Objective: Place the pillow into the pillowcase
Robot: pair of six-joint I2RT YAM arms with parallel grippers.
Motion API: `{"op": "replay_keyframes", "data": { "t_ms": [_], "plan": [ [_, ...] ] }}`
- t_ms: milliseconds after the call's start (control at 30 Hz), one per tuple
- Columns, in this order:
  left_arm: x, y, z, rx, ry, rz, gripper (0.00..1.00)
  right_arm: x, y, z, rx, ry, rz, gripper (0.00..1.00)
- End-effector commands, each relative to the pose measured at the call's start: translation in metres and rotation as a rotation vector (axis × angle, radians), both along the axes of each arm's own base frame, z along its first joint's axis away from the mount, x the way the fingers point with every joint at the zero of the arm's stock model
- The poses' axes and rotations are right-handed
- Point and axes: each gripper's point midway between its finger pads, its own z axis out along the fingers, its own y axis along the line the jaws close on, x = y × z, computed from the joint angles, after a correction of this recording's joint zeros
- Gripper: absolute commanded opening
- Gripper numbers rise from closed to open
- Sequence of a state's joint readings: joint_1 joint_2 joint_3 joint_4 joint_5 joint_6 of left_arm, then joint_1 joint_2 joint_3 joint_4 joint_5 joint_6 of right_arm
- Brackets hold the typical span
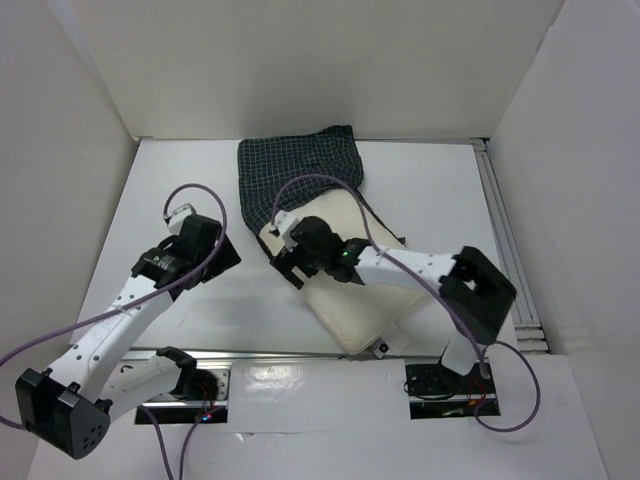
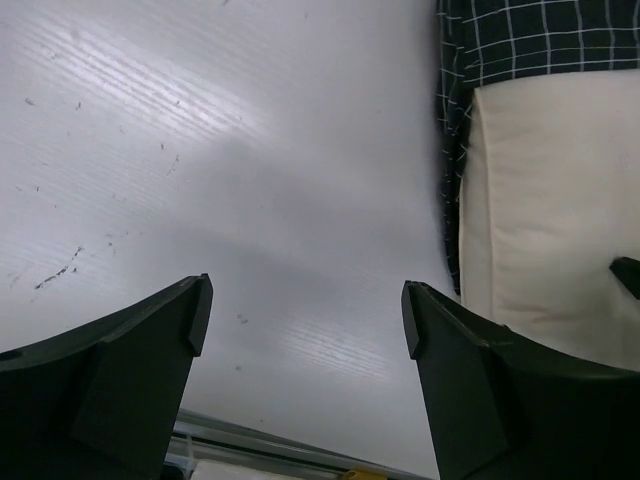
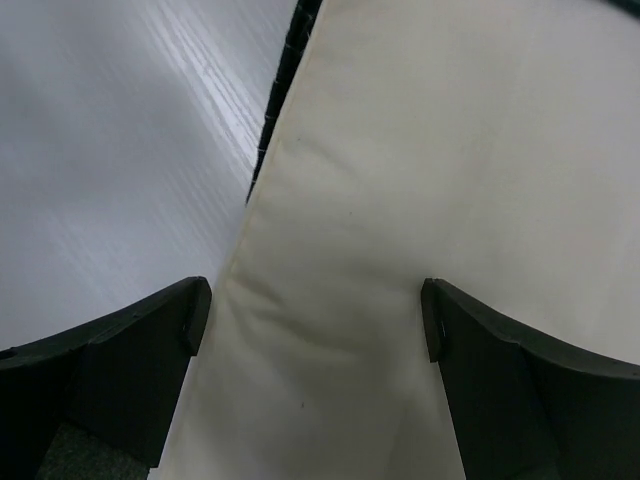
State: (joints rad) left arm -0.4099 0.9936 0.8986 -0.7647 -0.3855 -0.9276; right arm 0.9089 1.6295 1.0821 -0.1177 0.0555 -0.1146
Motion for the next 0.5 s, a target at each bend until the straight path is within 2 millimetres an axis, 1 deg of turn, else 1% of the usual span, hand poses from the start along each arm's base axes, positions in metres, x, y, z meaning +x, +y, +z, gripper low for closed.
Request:
{"op": "replay_keyframes", "data": {
  "t_ms": [0, 33, 67, 100, 167, 200, 233, 267, 300, 333, 367, 400, 433, 467],
  "plan": [
    [0.002, 0.001, -0.005, -0.060, -0.010, 0.040, 0.94, 0.025, 0.012, -0.016, -0.082, -0.100, -0.055, 1.00],
    [0.002, 0.004, -0.005, -0.060, -0.010, 0.049, 0.94, 0.029, 0.013, -0.019, -0.093, -0.104, -0.067, 1.00],
    [0.003, 0.006, -0.006, -0.052, -0.009, 0.049, 0.94, 0.028, 0.012, -0.029, -0.116, -0.081, -0.071, 1.00],
    [0.001, 0.011, -0.007, -0.047, 0.002, 0.063, 0.94, 0.029, 0.005, -0.047, -0.166, -0.063, -0.099, 1.00],
    [-0.001, 0.010, -0.011, -0.051, 0.013, 0.058, 0.94, 0.031, -0.001, -0.063, -0.198, -0.050, -0.140, 1.00],
    [-0.001, 0.008, -0.013, -0.059, 0.016, 0.051, 0.94, 0.039, -0.006, -0.065, -0.221, -0.071, -0.194, 0.93],
    [-0.002, 0.008, -0.020, -0.056, 0.024, 0.052, 0.94, 0.040, -0.012, -0.081, -0.259, -0.064, -0.218, 0.83],
    [-0.002, 0.002, -0.022, -0.075, 0.028, 0.021, 0.94, 0.045, -0.015, -0.082, -0.267, -0.076, -0.257, 0.65],
    [0.004, -0.002, -0.021, -0.094, 0.000, 0.013, 0.94, 0.058, -0.020, -0.073, -0.262, -0.132, -0.343, 0.01],
    [0.004, -0.005, -0.025, -0.088, -0.001, -0.022, 0.94, 0.060, -0.017, -0.070, -0.245, -0.131, -0.353, 0.00],
    [0.007, -0.014, -0.028, -0.117, -0.003, -0.062, 0.94, 0.062, -0.014, -0.061, -0.225, -0.140, -0.356, 0.00],
    [0.020, -0.024, -0.020, -0.153, -0.070, -0.095, 0.94, 0.063, -0.013, -0.052, -0.207, -0.149, -0.358, 0.00],
    [0.025, -0.034, -0.022, -0.175, -0.084, -0.135, 0.94, 0.064, 0.000, -0.021, -0.110, -0.173, -0.329, 0.00],
    [0.028, -0.044, -0.030, -0.188, -0.076, -0.184, 0.94, 0.059, 0.001, -0.013, -0.077, -0.168, -0.306, 0.00]
  ]
}}
